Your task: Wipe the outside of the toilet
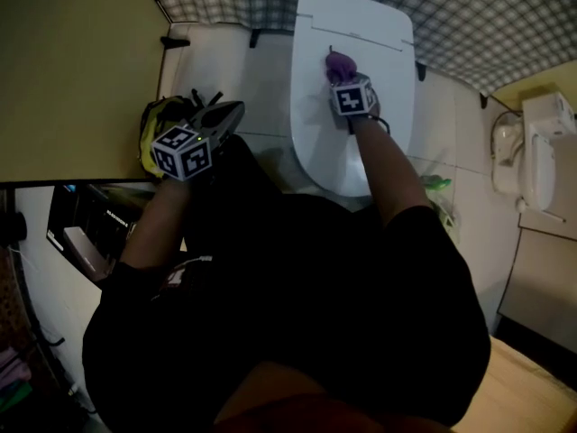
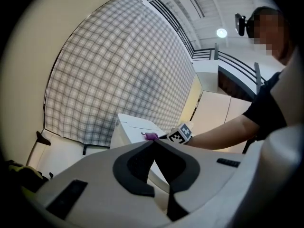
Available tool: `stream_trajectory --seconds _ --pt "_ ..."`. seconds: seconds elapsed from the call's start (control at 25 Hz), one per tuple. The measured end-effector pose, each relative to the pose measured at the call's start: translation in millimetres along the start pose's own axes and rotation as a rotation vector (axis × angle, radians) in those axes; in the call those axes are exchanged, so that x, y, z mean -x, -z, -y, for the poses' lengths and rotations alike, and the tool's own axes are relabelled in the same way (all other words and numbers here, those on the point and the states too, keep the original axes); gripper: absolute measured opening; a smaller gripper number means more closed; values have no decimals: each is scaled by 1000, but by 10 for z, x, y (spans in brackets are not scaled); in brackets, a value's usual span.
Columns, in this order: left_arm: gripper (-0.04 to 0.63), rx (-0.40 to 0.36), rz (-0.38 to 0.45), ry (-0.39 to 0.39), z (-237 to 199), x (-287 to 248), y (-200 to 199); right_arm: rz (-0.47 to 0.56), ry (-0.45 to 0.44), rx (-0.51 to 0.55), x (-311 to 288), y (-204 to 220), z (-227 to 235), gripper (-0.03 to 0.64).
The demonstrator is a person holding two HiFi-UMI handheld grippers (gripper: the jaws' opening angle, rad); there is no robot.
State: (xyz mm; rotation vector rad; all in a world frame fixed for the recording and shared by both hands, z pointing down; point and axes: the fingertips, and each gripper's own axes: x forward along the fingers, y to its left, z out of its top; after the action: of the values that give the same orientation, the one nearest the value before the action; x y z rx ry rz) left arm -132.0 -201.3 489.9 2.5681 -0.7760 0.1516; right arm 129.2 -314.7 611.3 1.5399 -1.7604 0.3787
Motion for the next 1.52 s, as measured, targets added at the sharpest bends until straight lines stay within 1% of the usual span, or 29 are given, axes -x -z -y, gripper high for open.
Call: stream_trajectory --seconds 0.28,0.48,0.6,0.76,0.92,1.0,1.04,1.08,1.12,1.16,1.2,1.24,1.32,1.36,1.52 --pt "3 -45 -11 24 268 150 174 1 -51 44 756 733 -594 98" --pt "3 -67 -33 38 443 213 317 10 -83 119 1286 1197 -979 97" --pt "3 -74 -37 50 550 276 404 26 -102 137 1553 1480 -1191 97" --pt "3 -80 -44 58 637 314 534 46 -111 138 1827 1723 -1355 97" --pt "3 -98 -58 58 686 364 609 27 -134 133 1996 1897 -1478 97" --pt "3 -91 -50 57 695 414 638 -6 -164 139 2079 1998 -1552 97" --pt "3 -83 -44 55 692 441 646 -28 -200 134 2121 2041 -1611 98" --pt "3 -74 -39 55 686 465 651 -42 -258 108 2162 2059 -1682 100" --pt "3 -65 -36 55 679 485 652 -35 -326 56 2194 2033 -1741 100" --pt "3 -56 -34 58 672 498 648 1 -385 -5 2216 1944 -1761 100" --pt "3 -48 -31 61 666 506 639 57 -421 -55 2228 1792 -1738 100" --pt "3 -38 -27 65 659 513 630 121 -434 -80 2227 1602 -1681 100" --pt "3 -17 -17 73 648 530 624 225 -417 -90 2173 1191 -1508 100" --pt "3 -7 -13 76 643 538 623 261 -402 -99 2124 979 -1403 100" --pt "3 13 -12 80 625 530 599 344 -338 -148 1791 177 -932 100"
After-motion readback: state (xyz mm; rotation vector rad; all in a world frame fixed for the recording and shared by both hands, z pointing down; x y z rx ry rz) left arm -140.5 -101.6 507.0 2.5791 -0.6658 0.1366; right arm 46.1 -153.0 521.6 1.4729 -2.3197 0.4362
